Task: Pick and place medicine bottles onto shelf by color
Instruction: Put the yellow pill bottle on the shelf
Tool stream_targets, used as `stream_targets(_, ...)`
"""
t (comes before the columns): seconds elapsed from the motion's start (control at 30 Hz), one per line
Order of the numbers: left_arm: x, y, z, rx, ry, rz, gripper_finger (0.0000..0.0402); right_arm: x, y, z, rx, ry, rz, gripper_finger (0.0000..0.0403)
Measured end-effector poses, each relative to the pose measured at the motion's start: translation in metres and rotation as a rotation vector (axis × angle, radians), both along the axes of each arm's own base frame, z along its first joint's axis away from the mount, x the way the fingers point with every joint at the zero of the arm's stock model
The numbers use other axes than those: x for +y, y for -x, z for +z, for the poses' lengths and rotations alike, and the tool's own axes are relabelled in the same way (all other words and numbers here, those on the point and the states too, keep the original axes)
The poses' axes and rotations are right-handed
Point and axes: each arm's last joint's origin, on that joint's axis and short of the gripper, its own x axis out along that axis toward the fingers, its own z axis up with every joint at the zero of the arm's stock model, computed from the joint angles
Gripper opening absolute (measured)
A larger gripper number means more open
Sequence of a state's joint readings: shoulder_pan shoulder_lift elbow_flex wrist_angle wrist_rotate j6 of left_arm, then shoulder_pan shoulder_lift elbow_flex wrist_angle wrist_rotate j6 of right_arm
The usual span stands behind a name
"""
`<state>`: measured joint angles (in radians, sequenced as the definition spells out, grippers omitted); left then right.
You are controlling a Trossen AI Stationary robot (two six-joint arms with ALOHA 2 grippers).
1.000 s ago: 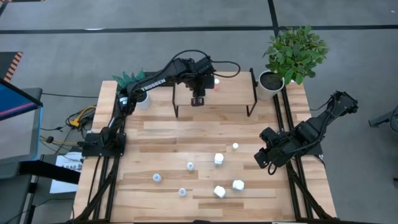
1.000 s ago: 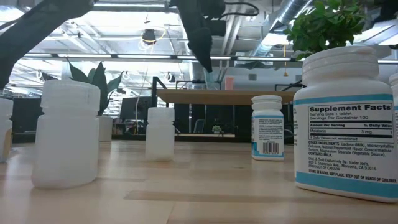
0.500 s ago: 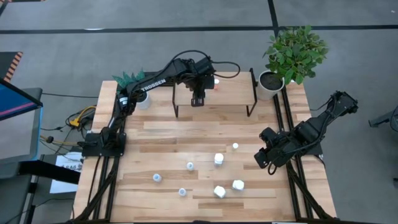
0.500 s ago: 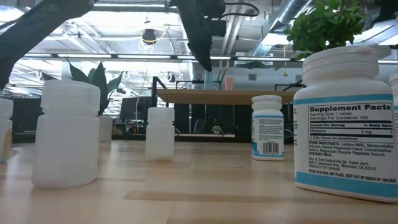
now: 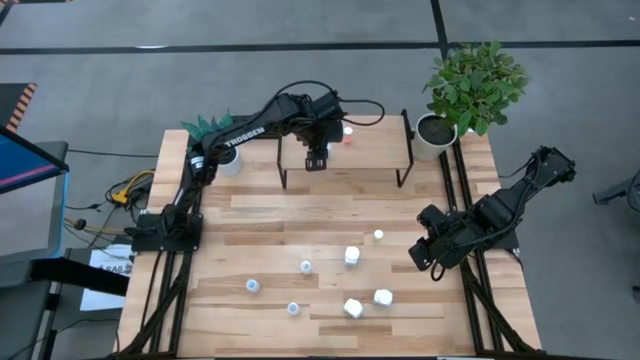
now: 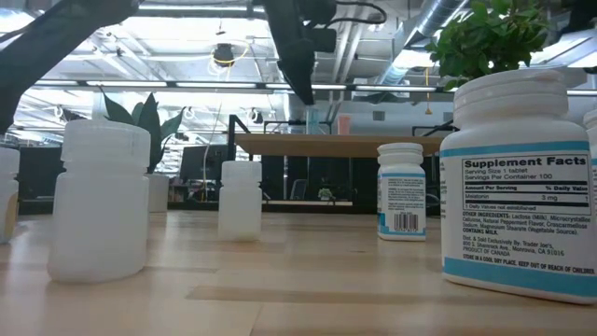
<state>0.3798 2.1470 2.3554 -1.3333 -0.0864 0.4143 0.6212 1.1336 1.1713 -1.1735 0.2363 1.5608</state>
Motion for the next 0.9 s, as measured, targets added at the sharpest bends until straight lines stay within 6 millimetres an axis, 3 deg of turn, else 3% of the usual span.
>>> stream_targets(0.17, -0.010, 0.011, 0.020, -0.008, -0.066, 0.005, 0.0235, 0.000, 0.000, 0.000, -0.003, 0.006, 0.012, 0.0134)
stream_targets(0.3, -0.025, 0.031, 0.047, -0.048, -0.076, 0.013, 0.0236, 0.000, -0.003, -0.001, -0.028, 0.094, 0.073, 0.0133)
stream_targets(0.53, -0.054, 0.069, 0.084, -0.092, -0.031, -0.004, 0.0236, 0.007, -0.024, -0.019, 0.046, 0.330, 0.355, 0.0142)
stream_targets(0.7, -0.067, 0.094, 0.102, -0.112, 0.011, 0.009, 0.0236, 0.003, -0.046, -0.038, 0.152, 0.422, 0.453, 0.0183)
stream_targets(0.9, -0.073, 0.107, 0.112, -0.141, 0.040, 0.024, 0.0236, -0.024, -0.075, -0.058, 0.287, 0.397, 0.380, 0.0246)
